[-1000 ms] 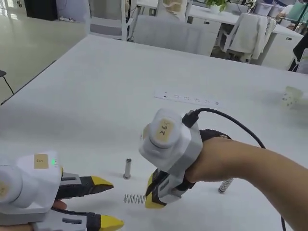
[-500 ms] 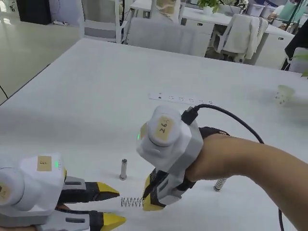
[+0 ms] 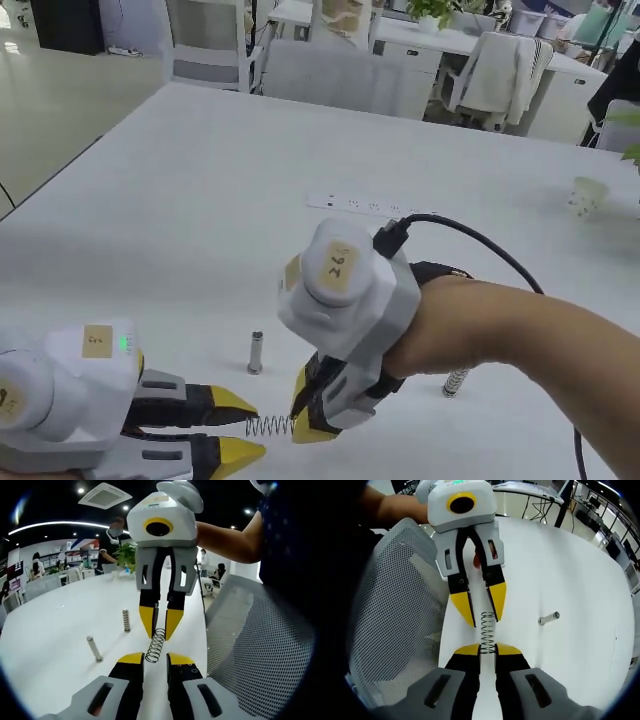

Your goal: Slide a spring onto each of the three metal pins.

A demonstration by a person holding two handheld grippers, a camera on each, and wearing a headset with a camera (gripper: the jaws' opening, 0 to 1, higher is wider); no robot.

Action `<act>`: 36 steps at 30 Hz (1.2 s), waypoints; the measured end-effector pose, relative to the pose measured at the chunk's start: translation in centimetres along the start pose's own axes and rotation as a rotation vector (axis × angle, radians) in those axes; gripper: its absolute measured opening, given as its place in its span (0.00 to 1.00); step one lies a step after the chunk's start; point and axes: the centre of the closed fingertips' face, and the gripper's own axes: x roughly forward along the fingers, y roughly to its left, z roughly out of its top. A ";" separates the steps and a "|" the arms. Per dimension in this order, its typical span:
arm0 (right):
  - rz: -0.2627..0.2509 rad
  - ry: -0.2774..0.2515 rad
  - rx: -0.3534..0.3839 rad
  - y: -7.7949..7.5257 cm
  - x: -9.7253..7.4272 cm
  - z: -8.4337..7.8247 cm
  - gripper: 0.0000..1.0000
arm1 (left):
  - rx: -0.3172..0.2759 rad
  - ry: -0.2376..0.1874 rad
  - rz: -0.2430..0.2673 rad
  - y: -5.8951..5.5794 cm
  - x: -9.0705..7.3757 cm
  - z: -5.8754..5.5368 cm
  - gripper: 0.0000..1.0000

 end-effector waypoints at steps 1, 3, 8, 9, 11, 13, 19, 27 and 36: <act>0.000 0.001 -0.003 0.0 0.0 0.0 0.08 | 0.001 0.001 -0.002 0.0 0.0 0.0 0.08; -0.001 0.001 -0.009 0.0 0.0 0.0 0.08 | -0.001 0.001 -0.003 0.0 0.1 0.0 0.08; -0.001 0.005 -0.026 0.0 0.1 -0.2 0.08 | 0.003 0.004 -0.008 0.0 0.2 0.0 0.05; -0.001 0.005 -0.026 0.0 0.1 -0.2 0.08 | 0.004 0.004 -0.008 0.0 0.2 0.0 0.05; -0.001 0.007 -0.031 0.0 0.1 -0.2 0.08 | 0.004 0.006 -0.009 0.0 0.2 0.0 0.04; -0.002 0.011 -0.036 0.0 0.1 -0.3 0.08 | 0.002 0.007 -0.012 0.0 0.3 0.0 0.05; -0.002 0.018 -0.049 0.0 0.2 -0.5 0.08 | -0.002 0.006 -0.017 0.1 0.4 -0.1 0.03; 0.001 0.018 -0.054 0.1 0.3 -0.6 0.08 | -0.002 0.009 -0.025 -0.1 0.4 -0.2 0.02; 0.007 0.020 -0.048 0.4 0.3 -0.8 0.08 | 0.001 0.011 -0.040 -0.4 0.6 -0.2 0.02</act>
